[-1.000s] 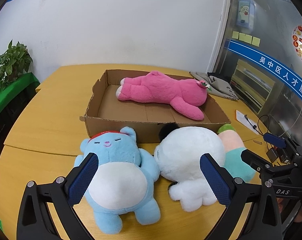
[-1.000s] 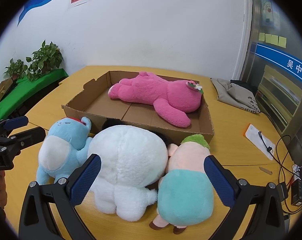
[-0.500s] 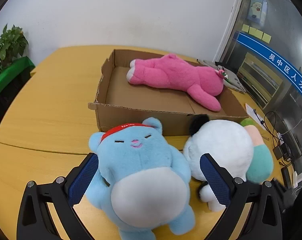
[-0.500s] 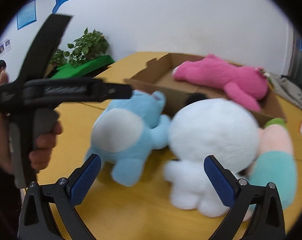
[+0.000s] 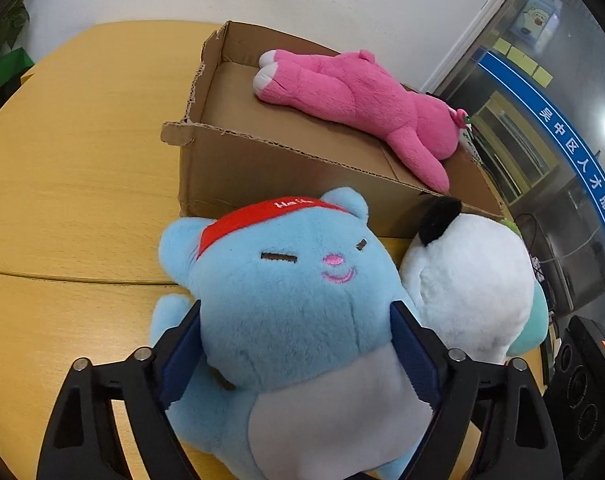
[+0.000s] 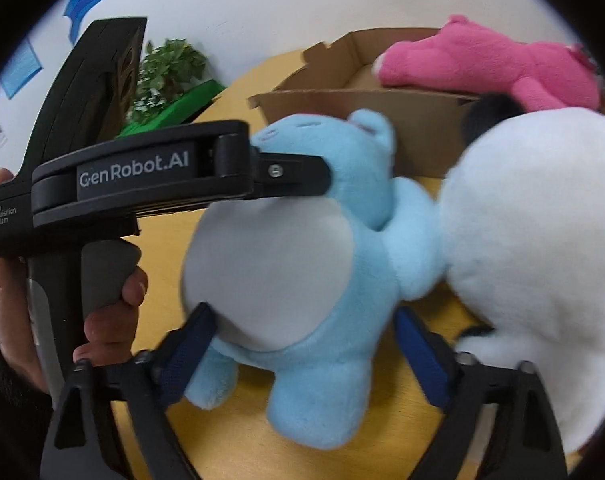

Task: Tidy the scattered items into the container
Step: 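Close the right gripper on the light-blue bear plush, then carry the blue bear over the box and lower it beside the pink bear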

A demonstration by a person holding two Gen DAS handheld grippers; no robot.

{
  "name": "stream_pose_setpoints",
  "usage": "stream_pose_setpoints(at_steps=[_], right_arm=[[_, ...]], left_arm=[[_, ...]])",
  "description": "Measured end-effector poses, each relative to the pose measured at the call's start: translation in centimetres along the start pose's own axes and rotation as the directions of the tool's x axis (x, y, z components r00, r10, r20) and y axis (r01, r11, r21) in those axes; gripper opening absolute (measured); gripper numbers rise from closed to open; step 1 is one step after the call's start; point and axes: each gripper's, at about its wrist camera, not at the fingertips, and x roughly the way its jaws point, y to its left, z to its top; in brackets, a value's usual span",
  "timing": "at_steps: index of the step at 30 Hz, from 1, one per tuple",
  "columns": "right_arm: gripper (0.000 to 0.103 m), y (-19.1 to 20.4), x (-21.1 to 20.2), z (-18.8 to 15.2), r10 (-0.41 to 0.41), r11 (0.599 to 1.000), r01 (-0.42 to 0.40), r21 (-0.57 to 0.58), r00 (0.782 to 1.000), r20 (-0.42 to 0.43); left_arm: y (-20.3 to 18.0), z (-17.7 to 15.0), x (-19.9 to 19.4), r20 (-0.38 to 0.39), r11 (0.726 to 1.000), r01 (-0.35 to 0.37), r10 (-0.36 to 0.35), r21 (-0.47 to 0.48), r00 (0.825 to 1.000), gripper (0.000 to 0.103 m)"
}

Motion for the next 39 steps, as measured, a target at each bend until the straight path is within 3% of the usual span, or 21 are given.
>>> stream_pose_setpoints(at_steps=[6,12,16,19,25,32,35,39], right_arm=[[0.061,0.9,-1.0,-0.8,-0.005,0.997,0.007,-0.072,0.999,0.034],[0.059,1.7,-4.9,-0.5,0.007,0.993,0.011,-0.114,0.988,0.152],[0.059,2.0,-8.7,2.9,0.017,0.992,0.018,-0.128,0.964,0.267],[0.059,1.7,-11.0,6.3,0.014,0.986,0.042,-0.162,0.943,0.333],[0.059,-1.2,-11.3,13.4,-0.022,0.987,0.084,-0.137,0.915,0.403],[0.059,-5.9,-4.5,17.7,-0.055,0.998,0.065,-0.020,0.949,0.311],[0.059,-7.0,-0.8,17.4,-0.065,0.997,0.057,0.043,0.972,0.228],[0.059,-7.3,4.1,16.6,-0.031,0.993,0.022,0.113,0.997,0.071]], left_arm=[[-0.8,-0.6,-1.9,0.031,1.000,0.009,-0.009,0.007,0.999,0.078],[-4.7,1.3,-6.8,0.156,0.995,-0.022,0.006,0.102,0.988,0.078],[-7.8,5.6,-10.3,0.259,0.981,-0.031,-0.021,0.192,0.966,0.078],[-9.1,10.1,-11.4,0.290,0.971,-0.024,-0.048,0.240,0.956,0.078],[-10.7,18.4,-9.1,0.294,0.951,-0.056,-0.038,0.306,0.955,0.078],[-7.0,23.2,0.0,0.173,0.959,-0.057,0.008,0.278,0.985,0.078],[-4.4,22.8,4.1,0.103,0.967,-0.082,0.058,0.241,0.993,0.078],[-0.9,20.6,7.5,0.005,0.975,-0.139,0.140,0.173,0.990,0.078]])
